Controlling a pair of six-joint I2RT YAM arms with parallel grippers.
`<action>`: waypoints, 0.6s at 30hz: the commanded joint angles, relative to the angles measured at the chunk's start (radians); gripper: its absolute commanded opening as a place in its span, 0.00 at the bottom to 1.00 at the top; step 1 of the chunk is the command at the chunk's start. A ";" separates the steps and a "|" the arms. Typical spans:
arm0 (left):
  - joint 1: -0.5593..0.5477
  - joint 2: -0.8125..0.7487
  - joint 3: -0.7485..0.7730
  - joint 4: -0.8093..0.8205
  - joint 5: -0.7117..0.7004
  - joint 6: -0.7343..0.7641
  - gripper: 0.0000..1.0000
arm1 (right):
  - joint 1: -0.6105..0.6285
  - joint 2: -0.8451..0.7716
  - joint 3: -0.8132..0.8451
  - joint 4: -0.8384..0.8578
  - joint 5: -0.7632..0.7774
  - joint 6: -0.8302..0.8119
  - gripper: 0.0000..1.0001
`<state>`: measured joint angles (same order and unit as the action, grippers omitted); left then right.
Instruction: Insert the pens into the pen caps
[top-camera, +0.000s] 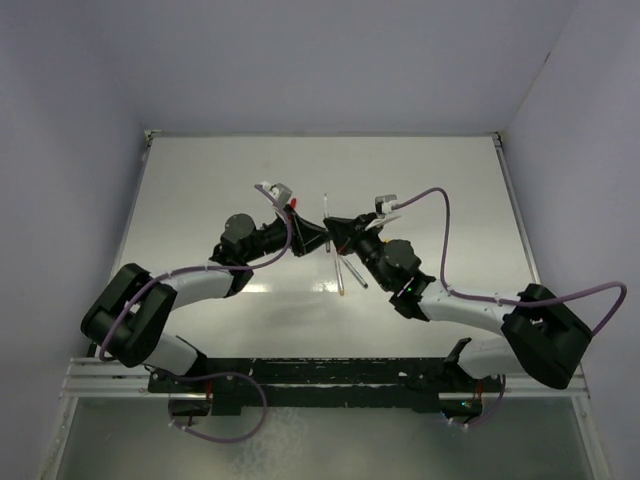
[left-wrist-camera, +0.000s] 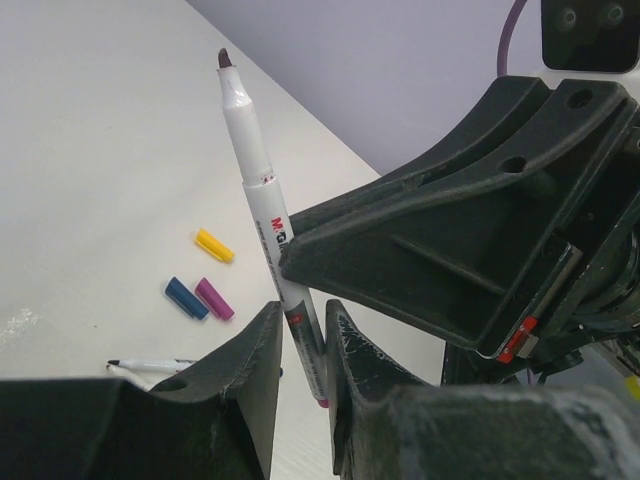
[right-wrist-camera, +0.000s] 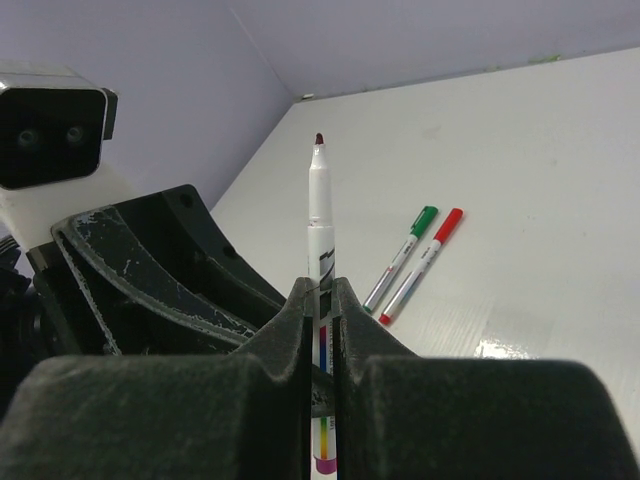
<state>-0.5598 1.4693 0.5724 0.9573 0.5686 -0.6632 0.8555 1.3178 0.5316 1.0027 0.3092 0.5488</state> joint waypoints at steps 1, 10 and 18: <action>-0.005 0.002 0.037 0.067 -0.027 -0.004 0.25 | 0.001 0.004 0.011 0.070 -0.024 0.016 0.00; -0.006 -0.018 0.034 0.042 -0.066 0.016 0.00 | 0.001 0.027 0.003 0.064 -0.043 0.049 0.00; -0.005 -0.079 0.037 -0.116 -0.128 0.076 0.00 | 0.001 -0.058 0.020 -0.019 -0.005 -0.037 0.10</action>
<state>-0.5629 1.4460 0.5724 0.8799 0.5014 -0.6472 0.8505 1.3331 0.5316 1.0039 0.2951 0.5644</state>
